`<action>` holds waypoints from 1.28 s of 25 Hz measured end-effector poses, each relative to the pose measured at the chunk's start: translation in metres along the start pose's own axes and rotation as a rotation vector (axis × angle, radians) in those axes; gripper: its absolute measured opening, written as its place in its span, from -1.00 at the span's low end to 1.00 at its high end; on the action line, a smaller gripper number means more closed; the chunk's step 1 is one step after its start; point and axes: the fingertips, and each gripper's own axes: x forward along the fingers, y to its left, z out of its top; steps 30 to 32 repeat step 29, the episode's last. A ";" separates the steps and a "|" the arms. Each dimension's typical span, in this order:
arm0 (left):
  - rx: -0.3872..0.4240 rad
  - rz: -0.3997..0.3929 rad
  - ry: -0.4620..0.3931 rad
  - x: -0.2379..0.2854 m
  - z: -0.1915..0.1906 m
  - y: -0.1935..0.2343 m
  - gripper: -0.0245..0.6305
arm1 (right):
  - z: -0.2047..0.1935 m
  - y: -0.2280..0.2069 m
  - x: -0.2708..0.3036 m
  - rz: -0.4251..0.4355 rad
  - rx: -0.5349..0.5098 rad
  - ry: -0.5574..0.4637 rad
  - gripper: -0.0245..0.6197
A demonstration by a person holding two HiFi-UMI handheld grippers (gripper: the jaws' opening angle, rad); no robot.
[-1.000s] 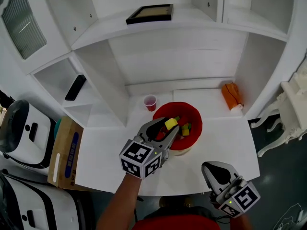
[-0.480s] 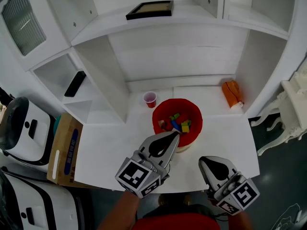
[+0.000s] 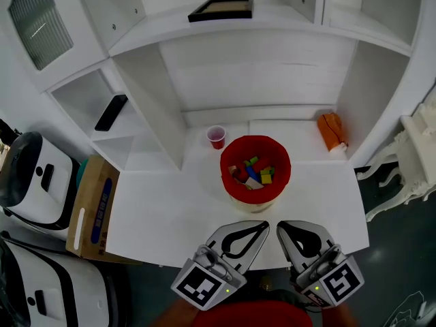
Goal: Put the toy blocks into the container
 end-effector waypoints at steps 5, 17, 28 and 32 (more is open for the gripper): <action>-0.018 0.005 -0.008 -0.006 0.003 0.004 -0.90 | 0.003 0.006 -0.001 0.013 -0.010 -0.006 -0.91; -0.016 -0.011 0.006 -0.008 0.001 0.001 -0.90 | -0.002 0.006 -0.004 0.010 0.001 0.010 -0.91; -0.013 -0.018 0.003 -0.010 0.003 -0.003 -0.90 | -0.001 0.009 -0.008 0.006 0.002 0.011 -0.91; -0.014 -0.017 0.004 -0.010 0.003 -0.003 -0.90 | -0.001 0.010 -0.008 0.005 0.002 0.011 -0.91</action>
